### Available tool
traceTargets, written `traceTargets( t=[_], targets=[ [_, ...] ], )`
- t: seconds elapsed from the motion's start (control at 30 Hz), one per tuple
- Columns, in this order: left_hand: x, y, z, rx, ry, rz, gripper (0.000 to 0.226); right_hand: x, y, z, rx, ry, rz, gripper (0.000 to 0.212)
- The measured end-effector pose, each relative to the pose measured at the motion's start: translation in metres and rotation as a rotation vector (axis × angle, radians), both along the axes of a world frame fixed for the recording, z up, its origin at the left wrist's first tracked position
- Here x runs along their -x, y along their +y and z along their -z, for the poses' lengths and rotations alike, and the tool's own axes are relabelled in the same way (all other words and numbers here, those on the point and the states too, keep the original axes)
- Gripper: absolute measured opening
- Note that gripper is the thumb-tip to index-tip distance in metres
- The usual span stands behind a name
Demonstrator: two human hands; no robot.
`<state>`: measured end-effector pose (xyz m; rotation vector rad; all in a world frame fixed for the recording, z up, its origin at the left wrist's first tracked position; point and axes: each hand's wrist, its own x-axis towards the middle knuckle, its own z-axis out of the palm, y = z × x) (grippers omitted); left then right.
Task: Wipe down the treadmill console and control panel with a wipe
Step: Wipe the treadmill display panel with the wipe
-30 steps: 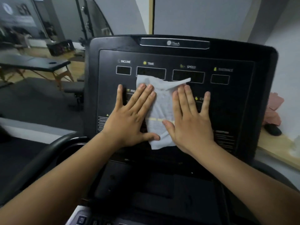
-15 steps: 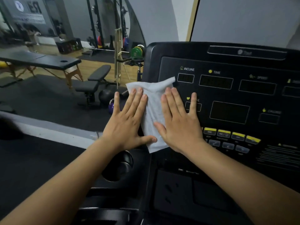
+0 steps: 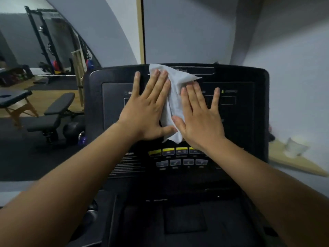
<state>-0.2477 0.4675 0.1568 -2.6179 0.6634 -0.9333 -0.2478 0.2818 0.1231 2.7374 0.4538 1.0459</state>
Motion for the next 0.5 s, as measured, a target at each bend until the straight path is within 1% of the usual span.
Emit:
traceTargets(
  t=[0.17, 0.27, 0.43, 0.5],
  targets=[
    [-0.013, -0.096, -0.009, -0.054, -0.009, 0.057, 0.115, -0.006, -0.090, -0.001, -0.023, 0.013, 0.092, 0.077],
    [-0.017, -0.144, -0.009, -0.060, 0.011, 0.075, 0.110, -0.008, -0.135, 0.000, -0.016, 0.033, 0.081, 0.074],
    [-0.016, -0.180, -0.002, -0.081, 0.044, 0.057, 0.111, -0.008, -0.177, 0.004, 0.004, 0.063, 0.013, 0.072],
    [-0.014, -0.180, 0.002, -0.073, 0.056, 0.066, 0.109, -0.007, -0.188, 0.009, -0.041, 0.066, -0.022, 0.070]
  ],
)
